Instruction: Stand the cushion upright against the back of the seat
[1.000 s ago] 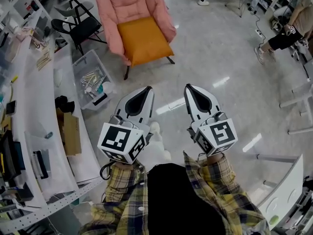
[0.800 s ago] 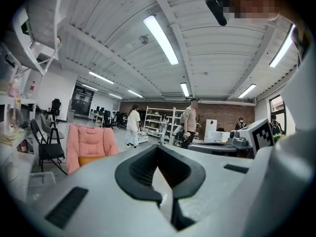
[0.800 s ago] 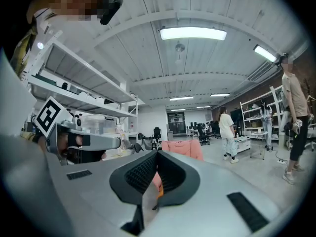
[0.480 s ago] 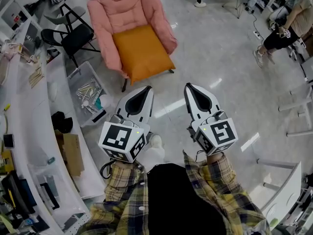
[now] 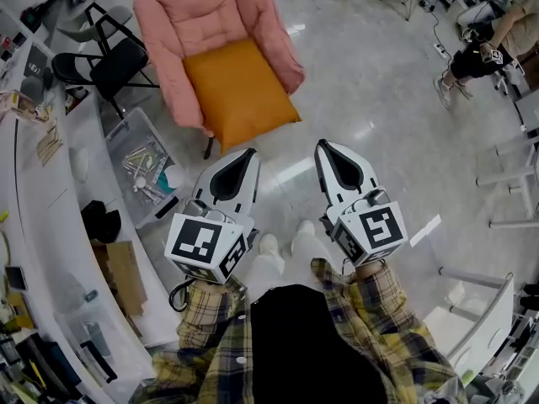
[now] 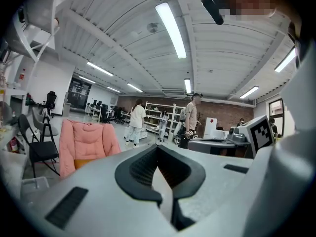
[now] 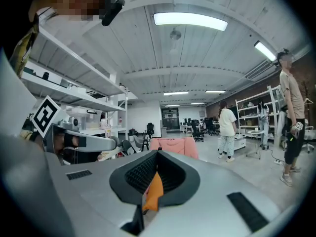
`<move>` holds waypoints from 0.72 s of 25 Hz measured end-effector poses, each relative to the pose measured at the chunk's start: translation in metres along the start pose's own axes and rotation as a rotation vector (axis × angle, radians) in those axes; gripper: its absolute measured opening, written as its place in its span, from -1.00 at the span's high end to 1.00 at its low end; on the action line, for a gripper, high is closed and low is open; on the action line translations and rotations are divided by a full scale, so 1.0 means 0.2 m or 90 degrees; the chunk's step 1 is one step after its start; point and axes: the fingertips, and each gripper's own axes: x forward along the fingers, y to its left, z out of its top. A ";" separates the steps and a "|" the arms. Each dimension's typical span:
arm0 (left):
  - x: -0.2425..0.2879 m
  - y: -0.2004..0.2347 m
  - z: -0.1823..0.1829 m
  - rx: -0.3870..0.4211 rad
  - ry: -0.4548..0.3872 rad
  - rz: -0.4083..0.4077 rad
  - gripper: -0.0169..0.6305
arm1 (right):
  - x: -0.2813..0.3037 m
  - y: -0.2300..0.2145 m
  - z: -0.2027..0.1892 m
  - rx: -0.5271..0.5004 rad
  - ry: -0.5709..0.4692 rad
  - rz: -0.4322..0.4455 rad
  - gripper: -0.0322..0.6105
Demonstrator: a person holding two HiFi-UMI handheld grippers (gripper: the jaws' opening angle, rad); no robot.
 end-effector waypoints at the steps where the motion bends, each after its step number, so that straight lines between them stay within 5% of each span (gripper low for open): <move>1: 0.03 0.02 0.00 -0.004 0.002 0.002 0.94 | 0.03 -0.02 -0.01 0.002 0.004 0.003 0.85; 18: 0.68 0.26 0.20 -0.022 -0.047 0.142 0.94 | 0.48 -0.65 0.10 -0.021 0.011 0.113 0.85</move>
